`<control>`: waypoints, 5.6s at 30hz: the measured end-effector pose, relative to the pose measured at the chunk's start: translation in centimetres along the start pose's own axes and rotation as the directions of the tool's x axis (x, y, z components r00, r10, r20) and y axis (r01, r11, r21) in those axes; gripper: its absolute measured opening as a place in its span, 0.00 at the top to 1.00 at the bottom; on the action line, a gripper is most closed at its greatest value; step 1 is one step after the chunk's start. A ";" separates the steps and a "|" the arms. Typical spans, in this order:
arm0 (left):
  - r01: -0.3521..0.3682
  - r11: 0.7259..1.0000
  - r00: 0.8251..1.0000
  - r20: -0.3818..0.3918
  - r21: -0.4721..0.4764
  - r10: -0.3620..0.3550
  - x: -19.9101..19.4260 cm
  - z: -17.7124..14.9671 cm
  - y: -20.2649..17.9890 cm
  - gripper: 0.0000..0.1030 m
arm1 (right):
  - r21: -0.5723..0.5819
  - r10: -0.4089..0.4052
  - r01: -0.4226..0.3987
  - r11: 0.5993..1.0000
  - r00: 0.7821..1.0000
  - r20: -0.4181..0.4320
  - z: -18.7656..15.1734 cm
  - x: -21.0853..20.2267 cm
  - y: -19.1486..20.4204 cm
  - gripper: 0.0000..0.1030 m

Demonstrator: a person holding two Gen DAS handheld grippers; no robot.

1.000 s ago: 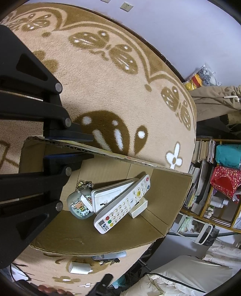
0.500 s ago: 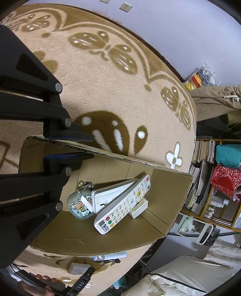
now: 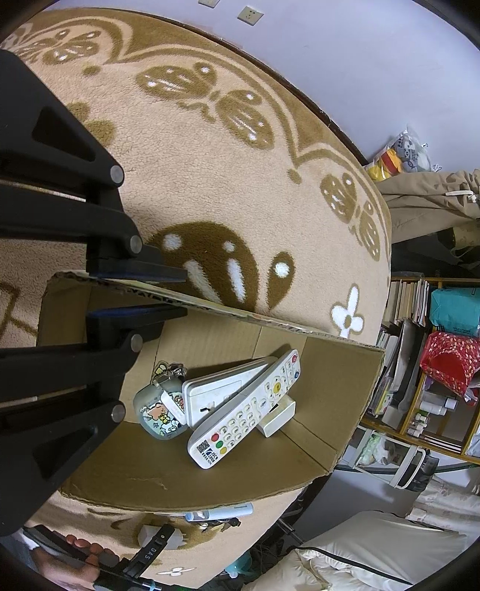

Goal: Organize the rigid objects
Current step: 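Return the right tool and grasp the white power adapter, then carry the white adapter with the right tool into the box and release, then move the right tool back to the keys and blue power bank, then grasp the keys with the right tool and lift them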

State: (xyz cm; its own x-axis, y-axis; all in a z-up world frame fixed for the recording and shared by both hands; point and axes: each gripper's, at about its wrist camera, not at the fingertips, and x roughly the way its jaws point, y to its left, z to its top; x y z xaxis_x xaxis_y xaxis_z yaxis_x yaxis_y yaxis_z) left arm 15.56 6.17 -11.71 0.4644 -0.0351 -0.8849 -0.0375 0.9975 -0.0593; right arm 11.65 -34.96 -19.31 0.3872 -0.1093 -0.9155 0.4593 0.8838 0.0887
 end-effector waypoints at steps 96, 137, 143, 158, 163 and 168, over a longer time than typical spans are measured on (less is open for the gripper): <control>-0.010 1.000 1.000 0.014 -0.001 0.010 -0.1 0.3 0.0 0.90 | -0.421 0.380 -0.280 0.863 0.908 0.176 3.2 -11.8 19.1 0.13; -0.095 0.995 0.994 0.053 0.013 0.094 0.0 0.1 -0.6 0.87 | -0.095 0.251 -0.242 0.966 0.963 0.097 6.6 1.8 4.1 0.52; -0.093 0.996 0.994 0.052 0.011 0.092 0.0 0.1 -0.6 0.87 | -0.087 0.201 -0.192 0.977 0.974 0.103 6.3 2.1 3.3 0.55; -0.096 0.995 0.994 0.061 0.015 0.095 -0.1 -0.2 -0.7 0.87 | -0.109 0.219 -0.209 0.972 0.972 0.084 5.9 0.7 3.6 0.94; -0.097 0.995 0.994 0.059 0.017 0.095 -0.1 -0.2 -0.8 0.87 | -0.080 0.246 -0.240 0.968 0.966 0.080 5.5 0.4 3.1 0.95; -0.099 0.995 0.993 0.059 0.015 0.098 -0.1 -0.1 -0.8 0.87 | -0.074 0.272 -0.265 0.961 0.956 0.109 5.6 -1.4 3.1 0.96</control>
State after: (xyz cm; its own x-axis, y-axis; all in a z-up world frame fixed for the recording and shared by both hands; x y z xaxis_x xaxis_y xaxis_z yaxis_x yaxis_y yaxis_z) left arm 15.42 5.34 -11.62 0.5096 0.0662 -0.8579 -0.0699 0.9969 0.0354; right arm 16.98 -34.59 -15.57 0.5827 0.0864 -0.8081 0.2793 0.9125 0.2989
